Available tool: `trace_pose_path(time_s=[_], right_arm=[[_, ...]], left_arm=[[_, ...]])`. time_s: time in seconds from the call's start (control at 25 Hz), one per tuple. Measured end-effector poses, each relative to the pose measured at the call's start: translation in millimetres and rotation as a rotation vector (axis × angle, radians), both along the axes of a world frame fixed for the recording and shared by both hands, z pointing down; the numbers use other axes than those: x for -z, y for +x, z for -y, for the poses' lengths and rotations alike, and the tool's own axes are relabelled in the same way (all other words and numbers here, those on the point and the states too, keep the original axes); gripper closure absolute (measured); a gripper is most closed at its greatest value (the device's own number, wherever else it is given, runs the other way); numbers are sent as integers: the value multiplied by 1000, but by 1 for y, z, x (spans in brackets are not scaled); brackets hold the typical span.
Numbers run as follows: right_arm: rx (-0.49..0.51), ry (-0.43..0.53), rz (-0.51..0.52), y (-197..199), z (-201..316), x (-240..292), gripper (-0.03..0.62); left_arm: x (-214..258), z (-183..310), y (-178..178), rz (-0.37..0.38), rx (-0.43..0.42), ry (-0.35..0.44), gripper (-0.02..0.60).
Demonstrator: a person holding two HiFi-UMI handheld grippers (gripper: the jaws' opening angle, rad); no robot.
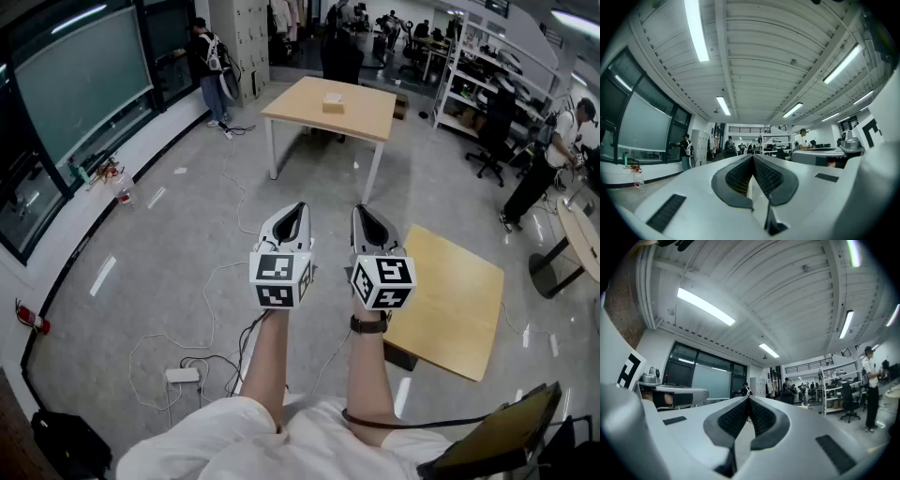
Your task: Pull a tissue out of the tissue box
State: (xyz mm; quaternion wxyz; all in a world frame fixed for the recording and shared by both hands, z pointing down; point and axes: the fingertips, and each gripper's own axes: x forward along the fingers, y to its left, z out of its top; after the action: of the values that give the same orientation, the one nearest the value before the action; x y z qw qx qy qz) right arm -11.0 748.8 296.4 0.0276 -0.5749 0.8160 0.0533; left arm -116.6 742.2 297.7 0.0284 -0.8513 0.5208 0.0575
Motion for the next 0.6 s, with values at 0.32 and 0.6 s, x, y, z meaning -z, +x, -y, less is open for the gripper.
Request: trace_pose_path(time_s=[0.32,0.6], right_arm=[[-14,-43,-1,86,-33,-22,591],[-6,-98,65,129,-40,-54,591]], left_arm=[[-13,-28,82,-23,10,-14,592],[-42,-32,107,-13,50,-67,592]])
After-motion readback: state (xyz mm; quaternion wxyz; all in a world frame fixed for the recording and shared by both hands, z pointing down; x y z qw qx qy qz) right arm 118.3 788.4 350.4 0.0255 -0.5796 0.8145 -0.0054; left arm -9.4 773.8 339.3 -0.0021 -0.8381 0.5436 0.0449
